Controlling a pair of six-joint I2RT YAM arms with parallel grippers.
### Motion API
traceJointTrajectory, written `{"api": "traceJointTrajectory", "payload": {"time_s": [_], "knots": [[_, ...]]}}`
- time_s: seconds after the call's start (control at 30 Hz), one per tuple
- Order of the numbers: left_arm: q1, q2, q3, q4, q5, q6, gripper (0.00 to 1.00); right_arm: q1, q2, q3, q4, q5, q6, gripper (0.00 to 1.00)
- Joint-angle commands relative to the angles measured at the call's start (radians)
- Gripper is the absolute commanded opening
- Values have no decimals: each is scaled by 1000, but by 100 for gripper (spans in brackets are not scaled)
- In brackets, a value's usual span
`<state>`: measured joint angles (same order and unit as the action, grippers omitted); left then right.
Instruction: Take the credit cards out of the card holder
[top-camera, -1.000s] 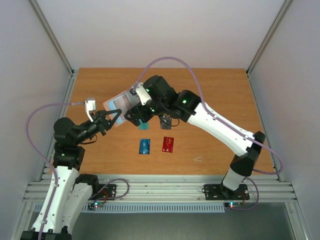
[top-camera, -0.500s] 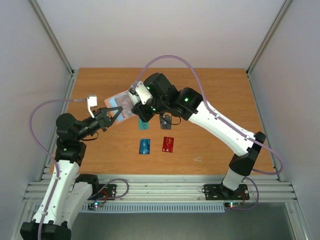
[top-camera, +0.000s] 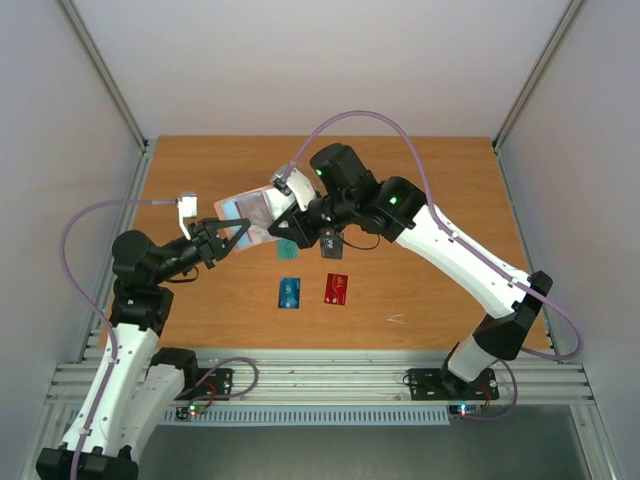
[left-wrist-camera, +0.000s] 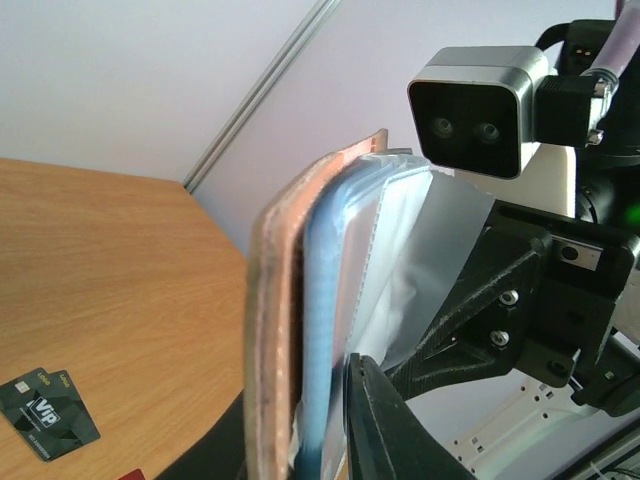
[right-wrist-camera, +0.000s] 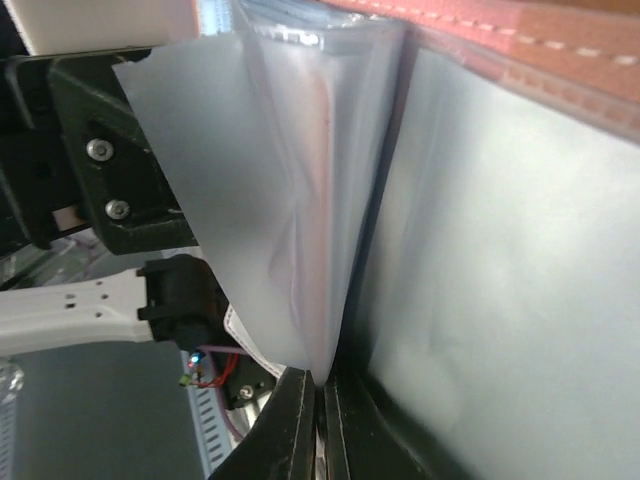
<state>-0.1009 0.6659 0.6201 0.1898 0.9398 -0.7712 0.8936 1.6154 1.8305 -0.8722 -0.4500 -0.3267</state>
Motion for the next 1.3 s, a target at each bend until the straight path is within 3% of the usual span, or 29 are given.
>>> {"api": "traceJointTrajectory", "payload": {"time_s": [0.0,0.2,0.37,0.57,0.67,0.87,1.13,1.2,1.27], "knots": [[-11,-23,10,102,52,-7,17,-11,-39,-43,103,-125,5,1],[-11,-33,5,119,60,-14,29,-33,-53,-54,134,-237,8,1],[-11,-37,-2,157,77,-28,31,-56,-62,-62,134,-361,-25,1],[-6,-37,1,227,105,-75,47,-146,-75,-86,129,-494,-17,1],[-3,-31,4,238,115,-86,49,-148,-74,-81,113,-517,-25,1],[-19,-6,19,78,70,30,39,-149,-65,-85,142,-548,-2,1],[-58,16,28,63,41,64,21,-142,-38,-66,156,-585,8,1],[-62,19,28,70,40,63,8,-141,-30,-63,150,-580,5,2],[-65,18,27,68,35,64,0,-145,-26,-70,153,-566,15,11]]}}
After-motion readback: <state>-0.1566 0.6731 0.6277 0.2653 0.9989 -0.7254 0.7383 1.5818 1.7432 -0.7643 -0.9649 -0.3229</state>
